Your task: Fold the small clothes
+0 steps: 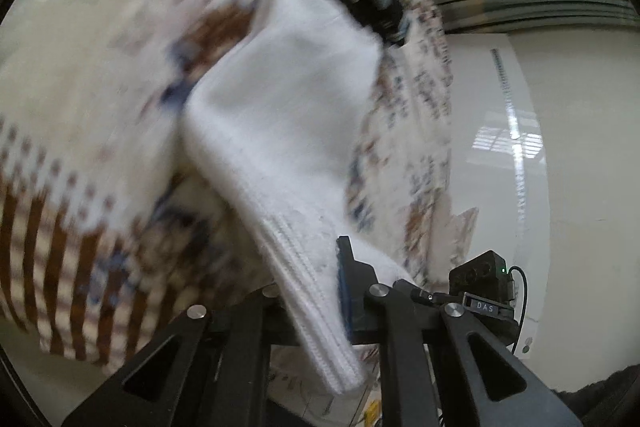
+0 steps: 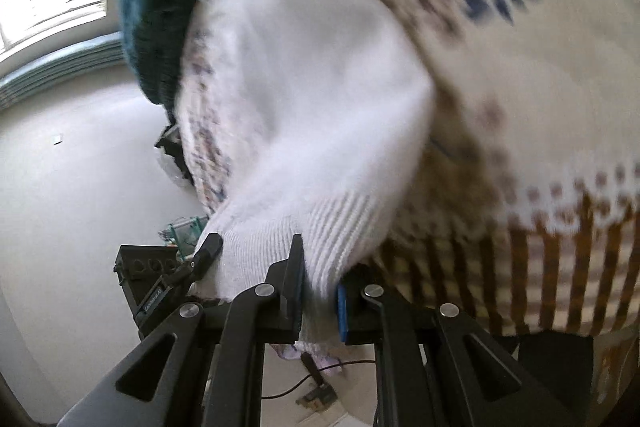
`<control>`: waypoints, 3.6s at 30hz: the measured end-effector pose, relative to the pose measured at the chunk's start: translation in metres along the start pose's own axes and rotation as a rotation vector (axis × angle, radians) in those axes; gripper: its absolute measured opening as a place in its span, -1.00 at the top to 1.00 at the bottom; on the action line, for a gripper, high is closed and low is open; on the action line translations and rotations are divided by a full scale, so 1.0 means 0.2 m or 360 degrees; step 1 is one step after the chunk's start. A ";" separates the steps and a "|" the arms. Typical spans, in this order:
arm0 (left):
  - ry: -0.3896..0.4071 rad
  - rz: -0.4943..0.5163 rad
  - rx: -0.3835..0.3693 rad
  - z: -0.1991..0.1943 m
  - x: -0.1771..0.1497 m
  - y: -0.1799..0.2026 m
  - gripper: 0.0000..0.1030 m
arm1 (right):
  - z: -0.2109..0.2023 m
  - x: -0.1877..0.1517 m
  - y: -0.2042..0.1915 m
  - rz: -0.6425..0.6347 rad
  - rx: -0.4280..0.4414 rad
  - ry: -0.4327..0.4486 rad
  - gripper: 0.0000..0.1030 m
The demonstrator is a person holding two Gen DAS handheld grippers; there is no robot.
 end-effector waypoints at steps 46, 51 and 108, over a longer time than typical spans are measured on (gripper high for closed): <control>0.0118 0.0382 0.0463 0.78 1.65 -0.12 0.89 | 0.10 1.88 -0.76 -0.0493 -0.0595 0.0491 0.87; -0.0024 0.0286 0.0536 0.97 1.72 -0.28 0.89 | 0.22 2.08 -0.72 -0.0438 -0.0737 0.0489 0.88; -0.0061 0.0318 0.0696 0.95 1.86 -0.26 0.89 | 0.20 2.19 -0.77 -0.0409 -0.0633 0.0429 0.84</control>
Point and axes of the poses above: each gripper's, at about its wrist camera, not at the fingertips, and z roughly the way its jaws point, y to its right, x to its top, the point moved 6 cm from there along z, roughly the way its jaws point, and after that the axes turned 4 degrees about z, right-handed, at the moved point
